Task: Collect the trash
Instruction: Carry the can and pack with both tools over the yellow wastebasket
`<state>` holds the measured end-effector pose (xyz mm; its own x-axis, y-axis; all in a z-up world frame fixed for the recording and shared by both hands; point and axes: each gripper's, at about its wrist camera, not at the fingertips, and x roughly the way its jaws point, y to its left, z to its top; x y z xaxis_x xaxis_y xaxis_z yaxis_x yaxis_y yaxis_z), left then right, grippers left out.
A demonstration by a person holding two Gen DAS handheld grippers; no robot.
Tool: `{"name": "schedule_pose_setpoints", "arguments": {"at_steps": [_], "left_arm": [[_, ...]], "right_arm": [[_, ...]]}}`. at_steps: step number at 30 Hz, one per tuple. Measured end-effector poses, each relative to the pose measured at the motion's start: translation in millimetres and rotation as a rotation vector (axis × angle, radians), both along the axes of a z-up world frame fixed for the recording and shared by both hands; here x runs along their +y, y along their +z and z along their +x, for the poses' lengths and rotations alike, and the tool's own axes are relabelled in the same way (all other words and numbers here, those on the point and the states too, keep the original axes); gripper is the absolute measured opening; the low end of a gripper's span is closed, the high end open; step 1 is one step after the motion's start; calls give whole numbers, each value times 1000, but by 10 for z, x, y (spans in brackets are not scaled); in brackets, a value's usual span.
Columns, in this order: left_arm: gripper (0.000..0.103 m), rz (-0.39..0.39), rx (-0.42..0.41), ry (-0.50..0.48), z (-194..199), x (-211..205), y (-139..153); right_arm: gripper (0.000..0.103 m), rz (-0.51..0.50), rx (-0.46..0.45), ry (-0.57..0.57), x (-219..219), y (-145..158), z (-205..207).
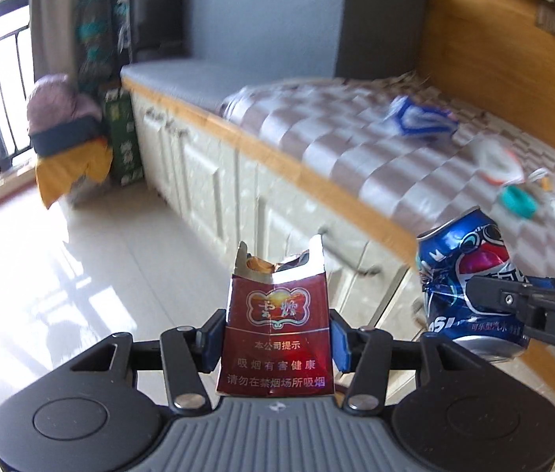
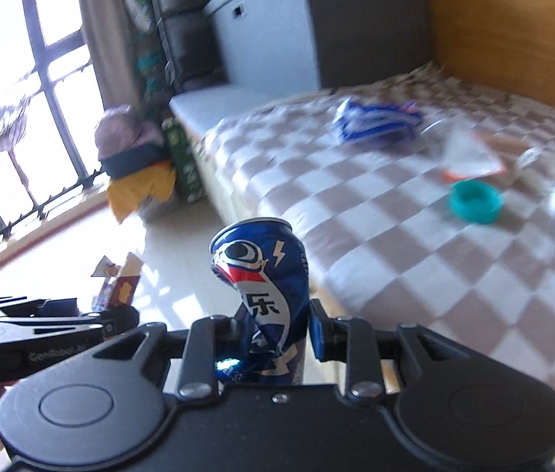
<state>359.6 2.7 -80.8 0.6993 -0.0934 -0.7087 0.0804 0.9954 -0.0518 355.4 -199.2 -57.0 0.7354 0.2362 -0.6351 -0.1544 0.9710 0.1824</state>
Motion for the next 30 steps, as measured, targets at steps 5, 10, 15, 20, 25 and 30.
{"name": "schedule_pose_setpoints", "arguments": {"at_steps": [5,10,15,20,25,30], "left_arm": [[53,-35,77,29,47,195,-335],[53,-120,210,66,123,344,-742],[53,-120,319,78,157,360,-1095],[53,-172,452,115,199,416,-1477],[53,-197,565,139,179,393,-1778],[53,-178,606,114,195,244,-1927]], "right_arm": [[29,-19,120,84,234,-291,115],[29,-57,259,158,445,-653,189],[29,-71,416,180,551,-1067,263],[29,-126,541,160,622,-1479,364],[29,-94,652,105,570,-1807,478],[29,-101,686,72,575,-2007,588]]}}
